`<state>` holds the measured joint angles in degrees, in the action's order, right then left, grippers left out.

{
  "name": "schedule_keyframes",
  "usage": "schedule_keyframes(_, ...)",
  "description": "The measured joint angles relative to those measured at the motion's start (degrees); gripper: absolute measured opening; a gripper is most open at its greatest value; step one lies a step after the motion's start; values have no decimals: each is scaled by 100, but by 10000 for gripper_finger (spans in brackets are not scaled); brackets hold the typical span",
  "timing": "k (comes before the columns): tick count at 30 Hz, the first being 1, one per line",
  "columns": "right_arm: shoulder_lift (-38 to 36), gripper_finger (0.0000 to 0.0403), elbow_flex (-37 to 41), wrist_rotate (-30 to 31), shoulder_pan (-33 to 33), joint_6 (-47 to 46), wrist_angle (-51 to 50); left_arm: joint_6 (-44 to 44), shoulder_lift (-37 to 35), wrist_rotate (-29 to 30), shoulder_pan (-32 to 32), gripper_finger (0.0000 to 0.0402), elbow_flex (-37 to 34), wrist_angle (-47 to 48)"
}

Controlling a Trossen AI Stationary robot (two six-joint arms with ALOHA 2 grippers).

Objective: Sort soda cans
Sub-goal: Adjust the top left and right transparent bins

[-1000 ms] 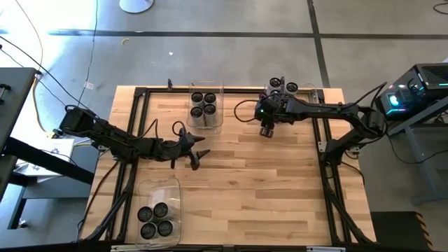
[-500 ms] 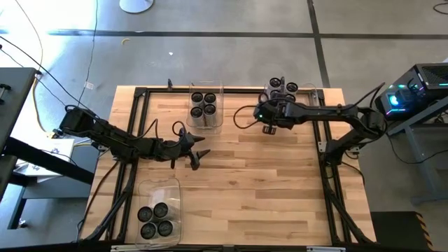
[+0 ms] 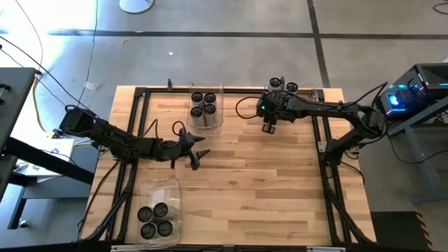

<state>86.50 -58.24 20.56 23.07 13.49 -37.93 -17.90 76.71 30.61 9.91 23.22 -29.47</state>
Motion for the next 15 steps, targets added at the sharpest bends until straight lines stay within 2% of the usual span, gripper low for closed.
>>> schedule_keyframes(15,-2,88,-9,-98,-240,-126,-103,3,0,0,0,282,0,-15)
